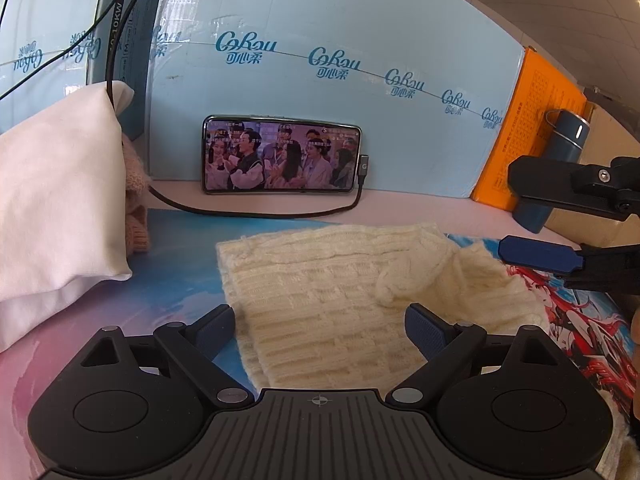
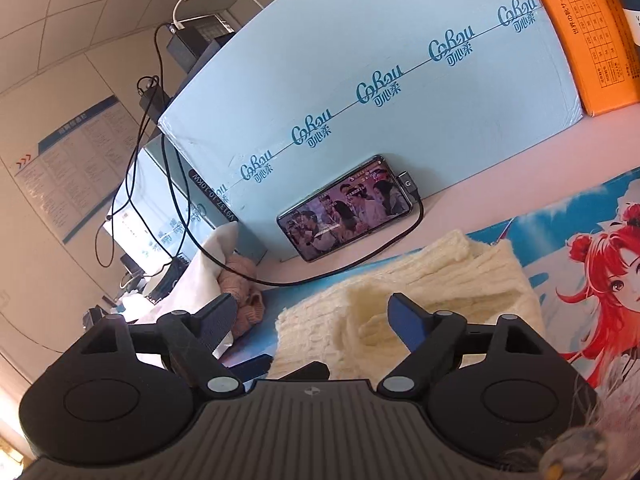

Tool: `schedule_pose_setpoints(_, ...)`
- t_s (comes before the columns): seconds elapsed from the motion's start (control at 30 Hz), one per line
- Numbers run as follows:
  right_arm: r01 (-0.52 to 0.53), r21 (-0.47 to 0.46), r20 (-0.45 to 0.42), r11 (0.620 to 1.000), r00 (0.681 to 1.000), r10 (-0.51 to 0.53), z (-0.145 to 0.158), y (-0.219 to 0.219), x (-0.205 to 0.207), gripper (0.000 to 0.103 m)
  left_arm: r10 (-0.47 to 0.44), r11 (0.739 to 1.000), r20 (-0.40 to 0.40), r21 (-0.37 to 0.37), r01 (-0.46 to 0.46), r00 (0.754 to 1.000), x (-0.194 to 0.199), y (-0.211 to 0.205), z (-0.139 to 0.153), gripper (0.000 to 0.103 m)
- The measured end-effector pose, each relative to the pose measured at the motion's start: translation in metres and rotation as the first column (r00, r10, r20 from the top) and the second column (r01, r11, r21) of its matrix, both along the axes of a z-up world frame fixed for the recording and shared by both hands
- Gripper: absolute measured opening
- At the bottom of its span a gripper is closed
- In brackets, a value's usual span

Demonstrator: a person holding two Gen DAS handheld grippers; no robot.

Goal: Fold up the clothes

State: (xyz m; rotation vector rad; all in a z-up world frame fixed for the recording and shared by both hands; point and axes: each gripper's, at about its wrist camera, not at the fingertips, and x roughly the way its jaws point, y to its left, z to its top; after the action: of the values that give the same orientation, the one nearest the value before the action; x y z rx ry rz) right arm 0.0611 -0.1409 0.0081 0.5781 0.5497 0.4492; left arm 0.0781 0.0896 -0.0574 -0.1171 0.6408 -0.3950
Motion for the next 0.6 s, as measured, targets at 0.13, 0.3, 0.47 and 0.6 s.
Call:
schedule_pose_setpoints(0.13, 0.130, 0.008, 0.060, 0.992, 0.990, -0.130, 0.001, -0.018, -0.007, 0.085, 0.003, 1.000, 0.008, -0.007, -0.003, 1.000, -0.001, 0.001, 0.000, 0.094)
schedule_pose_setpoints(0.3, 0.279, -0.009, -0.107, 0.960, 0.954, -0.278, -0.030, -0.044, 0.014, 0.085, 0.004, 1.000, 0.017, -0.013, -0.004, 1.000, -0.002, 0.001, 0.001, 0.094)
schedule_pose_setpoints(0.47, 0.237, 0.047, -0.132, 0.970, 0.964, -0.229, -0.031, -0.050, 0.010, 0.085, 0.007, 1.000, 0.017, -0.013, -0.007, 1.000, -0.001, 0.001, 0.001, 0.094)
schedule_pose_setpoints(0.6, 0.203, 0.083, -0.104, 0.976, 0.975, -0.194, -0.021, -0.052, 0.000, 0.085, 0.014, 1.000, 0.024, -0.019, -0.013, 1.000, -0.003, 0.004, 0.001, 0.094)
